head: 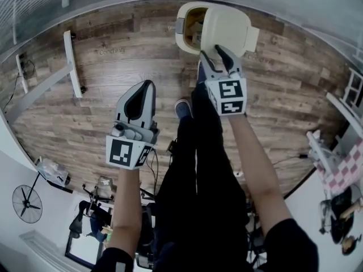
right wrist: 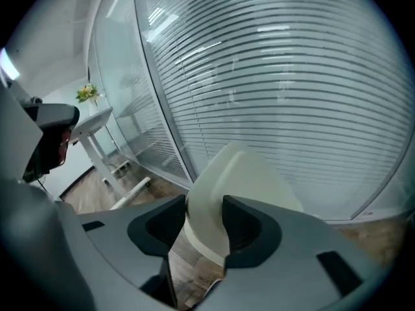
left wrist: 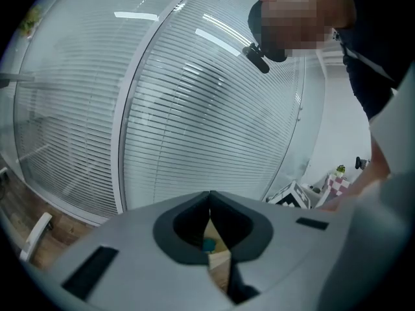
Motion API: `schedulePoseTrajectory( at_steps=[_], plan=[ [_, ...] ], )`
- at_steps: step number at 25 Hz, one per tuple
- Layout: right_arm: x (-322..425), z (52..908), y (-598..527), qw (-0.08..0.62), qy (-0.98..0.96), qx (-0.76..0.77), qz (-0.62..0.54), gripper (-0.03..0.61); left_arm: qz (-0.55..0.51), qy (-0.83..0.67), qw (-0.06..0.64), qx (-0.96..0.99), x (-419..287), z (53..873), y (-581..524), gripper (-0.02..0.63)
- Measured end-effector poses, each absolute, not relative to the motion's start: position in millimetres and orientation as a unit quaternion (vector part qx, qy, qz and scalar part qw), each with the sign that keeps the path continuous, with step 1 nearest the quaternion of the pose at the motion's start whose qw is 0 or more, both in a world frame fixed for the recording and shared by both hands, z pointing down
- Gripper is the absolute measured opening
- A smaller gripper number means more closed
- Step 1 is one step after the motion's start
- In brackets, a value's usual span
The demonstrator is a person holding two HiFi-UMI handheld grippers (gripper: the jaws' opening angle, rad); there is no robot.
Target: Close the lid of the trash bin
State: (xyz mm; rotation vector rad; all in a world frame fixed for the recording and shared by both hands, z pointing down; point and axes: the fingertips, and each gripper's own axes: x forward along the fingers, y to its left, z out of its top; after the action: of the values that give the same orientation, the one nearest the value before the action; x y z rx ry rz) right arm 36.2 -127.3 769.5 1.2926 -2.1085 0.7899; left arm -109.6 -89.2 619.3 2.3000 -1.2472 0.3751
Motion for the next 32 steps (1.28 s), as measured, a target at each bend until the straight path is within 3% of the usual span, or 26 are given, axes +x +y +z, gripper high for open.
schedulePoseTrajectory(
  at_steps=[14, 19, 32],
  plan=[
    [13.7, 818.4, -134.7, 0.291, -0.779, 0.451, 0.325, 0.17, 0.141, -0.474, 0.265, 0.828, -116.9, 638.9, -84.8, 0.008],
    [8.7, 838.2, -139.1, 0.303, -0.771, 0.449, 0.335, 0.121, 0.138, -0.478, 0.272, 0.824, -111.6, 645.2, -87.1, 0.008],
    [-6.6, 886.6, -139.6, 0.359, -0.75, 0.419, 0.365, 0.12, 0.145, -0.486, 0.261, 0.821, -116.3, 649.7, -92.3, 0.008]
  ],
)
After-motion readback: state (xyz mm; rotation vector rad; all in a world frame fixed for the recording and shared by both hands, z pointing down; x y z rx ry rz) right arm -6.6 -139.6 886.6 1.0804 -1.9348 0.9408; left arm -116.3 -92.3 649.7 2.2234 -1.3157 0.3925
